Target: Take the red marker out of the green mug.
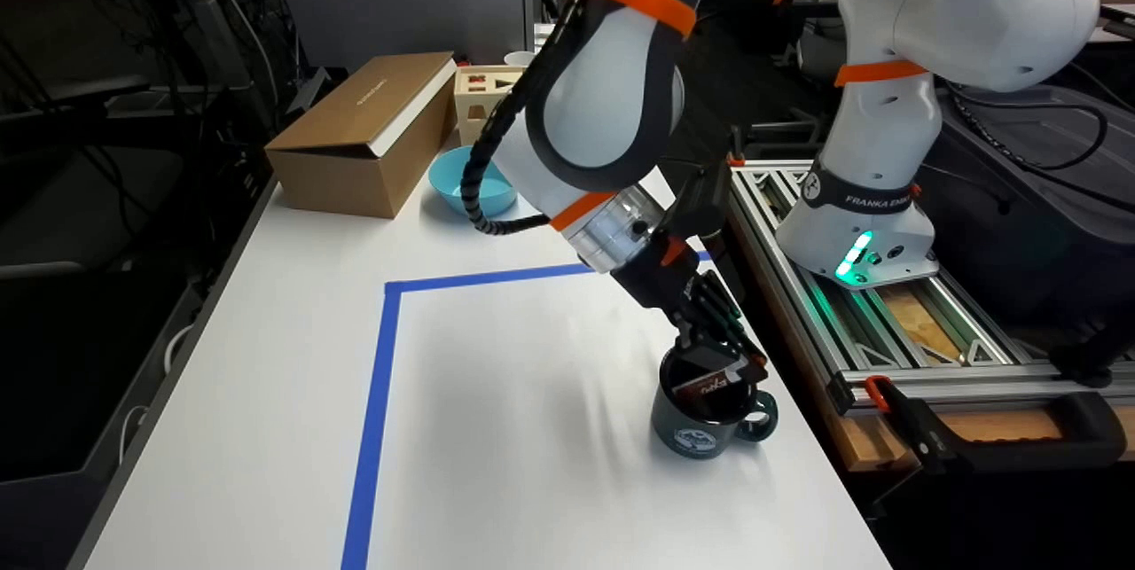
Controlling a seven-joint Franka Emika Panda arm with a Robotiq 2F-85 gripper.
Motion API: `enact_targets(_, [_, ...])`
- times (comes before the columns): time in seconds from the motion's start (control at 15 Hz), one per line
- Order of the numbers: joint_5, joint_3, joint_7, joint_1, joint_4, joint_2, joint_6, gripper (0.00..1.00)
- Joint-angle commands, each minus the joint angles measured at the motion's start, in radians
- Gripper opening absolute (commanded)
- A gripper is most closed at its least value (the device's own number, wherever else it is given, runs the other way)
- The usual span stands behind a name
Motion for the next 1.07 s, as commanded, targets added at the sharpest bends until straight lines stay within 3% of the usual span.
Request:
enact_targets(0.0, [0.032,-0.004,-0.018,-0.003,-0.072,-0.158,-0.062,0.05])
enact_targets(0.33, [0.030,-0.017,-0.030,-0.001,-0.121,-0.308,-0.106,0.05])
enact_targets(0.6, [0.009,-0.050,-0.023,-0.022,-0.139,-0.345,-0.020,0.05])
enact_targets(1.0, [-0.028,-0.104,-0.009,-0.069,-0.135,-0.273,0.182,0.05])
